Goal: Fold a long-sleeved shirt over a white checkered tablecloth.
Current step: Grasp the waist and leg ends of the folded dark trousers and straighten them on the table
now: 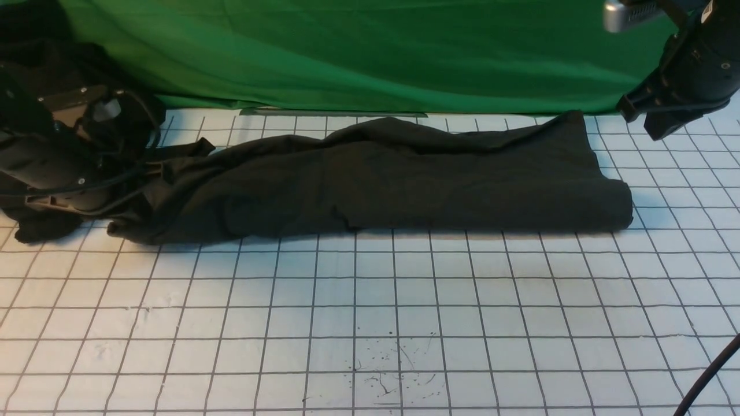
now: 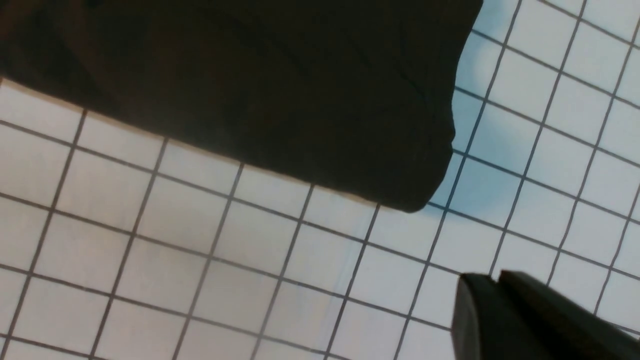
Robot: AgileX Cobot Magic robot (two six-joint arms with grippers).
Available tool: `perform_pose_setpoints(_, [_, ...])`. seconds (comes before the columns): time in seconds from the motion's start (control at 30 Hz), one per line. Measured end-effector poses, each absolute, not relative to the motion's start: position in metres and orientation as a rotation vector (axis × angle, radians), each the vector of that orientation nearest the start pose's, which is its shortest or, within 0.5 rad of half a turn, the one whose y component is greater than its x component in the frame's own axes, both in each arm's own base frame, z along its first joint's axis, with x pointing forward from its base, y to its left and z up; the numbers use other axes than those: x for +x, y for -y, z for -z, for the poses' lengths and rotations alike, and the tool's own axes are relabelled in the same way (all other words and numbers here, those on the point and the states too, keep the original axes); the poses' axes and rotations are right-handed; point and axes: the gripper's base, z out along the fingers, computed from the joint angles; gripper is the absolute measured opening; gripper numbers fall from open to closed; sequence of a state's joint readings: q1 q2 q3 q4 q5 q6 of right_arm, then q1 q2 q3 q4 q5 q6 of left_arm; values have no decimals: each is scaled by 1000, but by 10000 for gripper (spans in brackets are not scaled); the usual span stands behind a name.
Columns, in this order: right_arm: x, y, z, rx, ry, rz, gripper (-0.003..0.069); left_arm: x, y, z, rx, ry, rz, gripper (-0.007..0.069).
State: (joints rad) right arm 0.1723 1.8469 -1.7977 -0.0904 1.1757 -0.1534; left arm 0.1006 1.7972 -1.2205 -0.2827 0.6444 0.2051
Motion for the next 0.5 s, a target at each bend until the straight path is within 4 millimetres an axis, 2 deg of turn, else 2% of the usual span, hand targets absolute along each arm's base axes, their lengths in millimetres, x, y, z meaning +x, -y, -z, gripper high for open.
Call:
perform_pose_setpoints(0.3, [395, -59, -332, -456, -2702, 119, 46, 362, -28, -208, 17, -2773, 87, 21])
perform_pose_setpoints(0.37, [397, -53, -329, -413, -2718, 114, 75, 362, -29, -208, 29, -2779, 63, 21])
perform_pose_setpoints(0.47, [408, -32, -313, -279, -2770, 78, 167, 362, -31, -208, 42, -2781, 32, 21])
perform_pose_setpoints(0.5, [410, -29, -309, -264, -2780, 73, 174, 362, -31, -208, 44, -2780, 29, 21])
